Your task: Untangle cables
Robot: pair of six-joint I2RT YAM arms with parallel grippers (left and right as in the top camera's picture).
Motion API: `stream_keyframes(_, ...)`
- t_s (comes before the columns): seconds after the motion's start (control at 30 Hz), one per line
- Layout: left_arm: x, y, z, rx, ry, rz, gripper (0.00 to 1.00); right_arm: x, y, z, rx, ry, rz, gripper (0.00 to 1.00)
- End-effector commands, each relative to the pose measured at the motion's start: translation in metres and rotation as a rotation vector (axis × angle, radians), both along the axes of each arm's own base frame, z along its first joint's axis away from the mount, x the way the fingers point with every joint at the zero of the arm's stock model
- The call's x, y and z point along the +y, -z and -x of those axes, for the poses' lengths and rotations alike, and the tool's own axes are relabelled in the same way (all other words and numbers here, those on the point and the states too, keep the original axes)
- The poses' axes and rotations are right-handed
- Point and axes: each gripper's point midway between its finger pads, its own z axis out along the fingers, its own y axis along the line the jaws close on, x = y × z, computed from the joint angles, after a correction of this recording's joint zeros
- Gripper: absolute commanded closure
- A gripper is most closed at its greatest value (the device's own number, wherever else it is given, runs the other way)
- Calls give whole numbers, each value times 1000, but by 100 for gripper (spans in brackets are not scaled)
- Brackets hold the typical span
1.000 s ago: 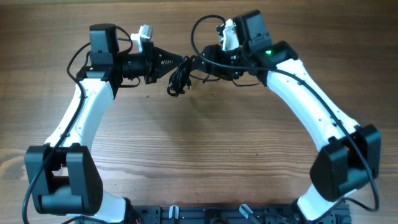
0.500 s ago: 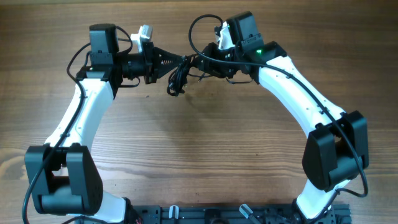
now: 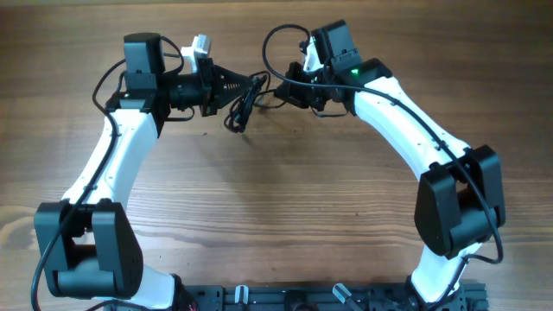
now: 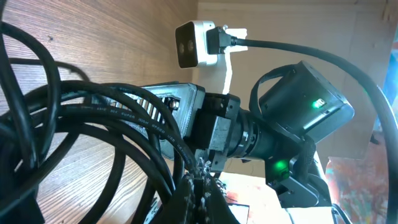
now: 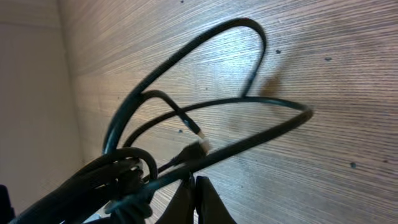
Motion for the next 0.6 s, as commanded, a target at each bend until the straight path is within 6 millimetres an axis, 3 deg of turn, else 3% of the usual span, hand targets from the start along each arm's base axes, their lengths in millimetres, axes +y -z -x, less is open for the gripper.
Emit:
stream_keyframes(0.0,0,-4,-1,-15,-2,-2,96,-6,-10,1,-52,-47,21,95)
stream_keyframes(0.07,1,-1,-5,-15,-23,-20,96,-15,-26,4,-91,-66,30,95)
stream_keyframes(0.2,8,11,-14,-11,-88,-88,96,-47,-77,25,-193,-119,49,96)
stream_keyframes(0.4,36,61,-19,76,-236,-341,96,-99,-140,43,-316,-87,23,96)
stream_keyframes(0.5,47,76,-16,127,-277,-420,96,-119,-165,44,-367,-55,-35,96)
stream_keyframes(0.57,50,81,-13,128,-269,-449,96,-135,-170,40,-380,-22,-44,96)
